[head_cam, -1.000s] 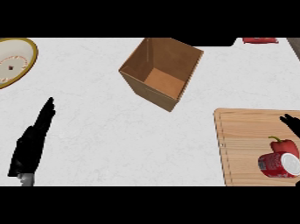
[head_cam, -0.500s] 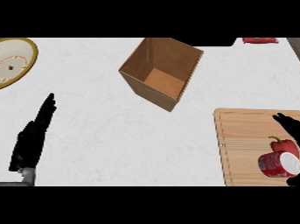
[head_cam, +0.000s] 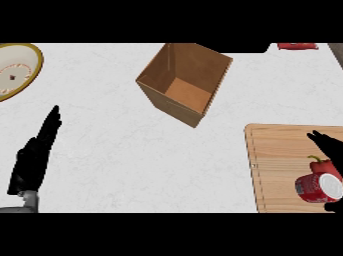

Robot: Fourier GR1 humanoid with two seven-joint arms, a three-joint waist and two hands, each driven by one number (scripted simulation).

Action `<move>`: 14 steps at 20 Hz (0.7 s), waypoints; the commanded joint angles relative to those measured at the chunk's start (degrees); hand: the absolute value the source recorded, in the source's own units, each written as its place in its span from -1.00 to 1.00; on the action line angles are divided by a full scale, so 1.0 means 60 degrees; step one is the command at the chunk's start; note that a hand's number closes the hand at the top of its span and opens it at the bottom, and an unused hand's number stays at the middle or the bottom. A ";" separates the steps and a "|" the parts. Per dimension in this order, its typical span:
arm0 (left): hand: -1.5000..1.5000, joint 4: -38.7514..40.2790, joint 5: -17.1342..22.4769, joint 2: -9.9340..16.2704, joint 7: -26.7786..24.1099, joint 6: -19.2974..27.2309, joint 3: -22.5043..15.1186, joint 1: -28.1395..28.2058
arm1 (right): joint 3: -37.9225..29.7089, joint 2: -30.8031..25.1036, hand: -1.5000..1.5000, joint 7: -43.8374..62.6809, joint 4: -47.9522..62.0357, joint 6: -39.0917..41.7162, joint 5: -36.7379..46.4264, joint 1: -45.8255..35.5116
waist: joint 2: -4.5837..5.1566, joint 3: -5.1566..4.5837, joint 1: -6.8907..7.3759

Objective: Pick the bell pepper from the cutting board and place it in the cardboard box

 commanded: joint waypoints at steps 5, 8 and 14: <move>0.00 -0.0721 -0.0486 -0.0379 0.0709 -0.0082 -0.0067 0.0102 | -0.0289 0.0294 1.00 -0.0678 0.1577 -0.0280 0.0212 -0.0428 | 0.0002 0.0004 0.0024; 0.00 0.0630 -0.0344 -0.0391 -0.0606 -0.0239 0.0268 0.0152 | -0.0609 -0.0227 1.00 -0.1467 0.0747 -0.1106 0.0341 0.0220 | 0.0004 -0.0001 -0.0044; 0.00 0.0178 -0.0576 -0.0302 -0.0158 -0.0204 0.0338 0.0003 | -0.0589 0.0312 1.00 -0.1126 0.0653 -0.2597 0.1049 -0.0253 | 0.0000 0.0001 -0.0019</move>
